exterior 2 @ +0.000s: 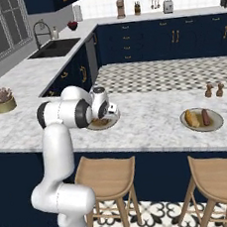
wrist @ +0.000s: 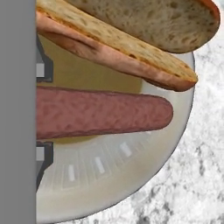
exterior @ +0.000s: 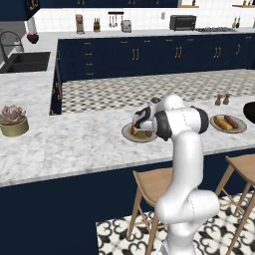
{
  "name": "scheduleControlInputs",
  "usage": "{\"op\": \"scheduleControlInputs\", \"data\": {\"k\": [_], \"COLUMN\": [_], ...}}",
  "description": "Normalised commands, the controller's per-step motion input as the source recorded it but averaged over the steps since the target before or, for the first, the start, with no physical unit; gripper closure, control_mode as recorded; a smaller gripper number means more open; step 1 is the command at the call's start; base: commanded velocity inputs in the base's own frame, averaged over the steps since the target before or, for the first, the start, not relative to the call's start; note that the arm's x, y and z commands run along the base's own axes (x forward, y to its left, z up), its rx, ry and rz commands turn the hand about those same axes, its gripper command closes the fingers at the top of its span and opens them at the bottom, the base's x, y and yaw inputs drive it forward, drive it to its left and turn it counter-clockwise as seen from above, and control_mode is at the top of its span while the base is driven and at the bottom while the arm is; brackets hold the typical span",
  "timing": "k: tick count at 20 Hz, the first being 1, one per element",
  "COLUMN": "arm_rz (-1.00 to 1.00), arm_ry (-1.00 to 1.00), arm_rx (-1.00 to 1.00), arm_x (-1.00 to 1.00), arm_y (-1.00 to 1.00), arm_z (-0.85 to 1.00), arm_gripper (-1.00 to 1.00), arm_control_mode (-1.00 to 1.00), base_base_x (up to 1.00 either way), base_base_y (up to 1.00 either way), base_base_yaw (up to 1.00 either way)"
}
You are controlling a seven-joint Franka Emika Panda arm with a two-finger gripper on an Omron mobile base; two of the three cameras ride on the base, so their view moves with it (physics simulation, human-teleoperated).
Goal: Place one bun and one sausage from the bowl on each plate.
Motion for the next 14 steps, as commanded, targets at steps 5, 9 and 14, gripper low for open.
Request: {"op": "scheduleControlInputs", "data": {"k": [5, 9, 14], "arm_rz": [-0.01, 0.0, 0.0], "arm_ry": [0.0, -0.02, -0.05], "arm_rx": [0.0, 0.0, 0.0], "arm_x": [-0.13, -0.57, -0.98], "arm_y": [0.0, -0.01, -0.01], "arm_z": [0.22, 0.47, 0.4], "arm_gripper": [-1.0, -1.0, -1.0], "arm_control_mode": [-1.0, -1.0, -1.0], "base_base_x": [0.0, 0.0, 0.0], "base_base_y": [0.0, 0.0, 0.0], "base_base_yaw": [0.0, 0.0, 0.0]}}
